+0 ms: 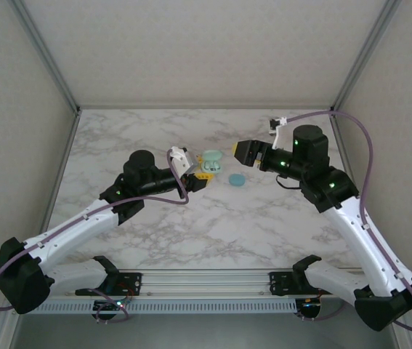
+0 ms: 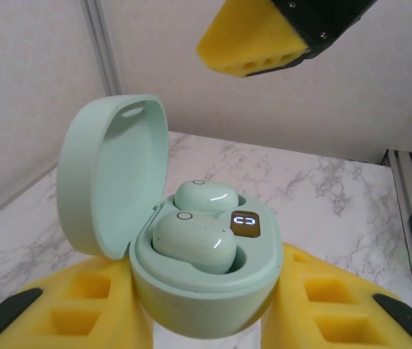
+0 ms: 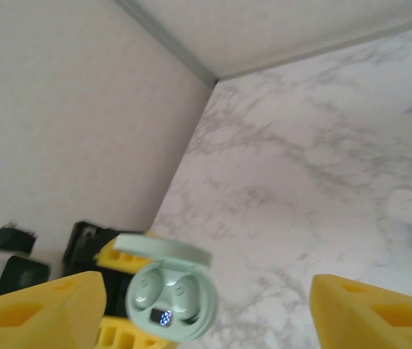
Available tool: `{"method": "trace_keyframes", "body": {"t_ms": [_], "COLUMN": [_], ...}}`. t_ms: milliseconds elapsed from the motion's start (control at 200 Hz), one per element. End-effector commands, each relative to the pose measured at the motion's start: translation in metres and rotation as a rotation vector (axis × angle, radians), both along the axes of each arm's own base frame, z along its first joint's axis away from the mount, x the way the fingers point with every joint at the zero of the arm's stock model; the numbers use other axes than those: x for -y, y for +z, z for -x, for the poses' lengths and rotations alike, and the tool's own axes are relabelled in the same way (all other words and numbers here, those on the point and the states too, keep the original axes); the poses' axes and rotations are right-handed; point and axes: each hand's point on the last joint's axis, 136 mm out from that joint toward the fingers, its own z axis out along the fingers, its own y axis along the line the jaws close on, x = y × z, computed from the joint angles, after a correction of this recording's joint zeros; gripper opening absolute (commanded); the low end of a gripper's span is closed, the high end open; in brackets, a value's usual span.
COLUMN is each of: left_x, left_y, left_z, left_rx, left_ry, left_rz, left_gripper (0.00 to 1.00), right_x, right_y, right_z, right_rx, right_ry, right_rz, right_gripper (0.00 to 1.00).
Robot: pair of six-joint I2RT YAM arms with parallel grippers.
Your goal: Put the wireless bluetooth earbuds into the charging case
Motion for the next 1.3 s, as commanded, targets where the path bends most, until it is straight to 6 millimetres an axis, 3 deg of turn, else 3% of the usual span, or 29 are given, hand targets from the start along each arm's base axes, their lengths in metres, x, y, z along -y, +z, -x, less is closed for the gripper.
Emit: {"method": "trace_keyframes", "body": {"t_ms": [0,80,325,491,926,1296], "left_x": [0.001,0.002,0.005,0.005,0.004,0.002], "left_y": [0.023,0.023,0.021,0.021,0.027,0.03], "left_z": [0.004,0.005,0.005,0.005,0.003,-0.001], "left_rx": [0.06,0.06,0.056,0.058,0.071,0.081], "left_ry": [-0.005,-0.009,-0.016,-0.013,0.003,0.027], "left_rz": [0.031,0.03,0.025,0.023,0.039,0.045], "left_gripper": [0.2,0.2,0.2,0.2,0.2,0.19], "right_x": [0.014,0.007,-0.041,-0.055,-0.066,-0.06], "right_y": [-0.006,-0.01,-0.007,-0.012,-0.047,-0.043], "right_z": [-0.02,-0.023,-0.025,-0.025,-0.008,0.011], "right_rx": [0.012,-0.051,-0.192,-0.239,-0.336,-0.31], "right_ry": [-0.129,-0.107,0.11,0.187,0.293,0.312], "right_rz": [0.032,0.032,-0.058,-0.058,0.014,-0.008], "right_gripper": [0.79,0.79,0.79,0.79,0.78,0.79]}}
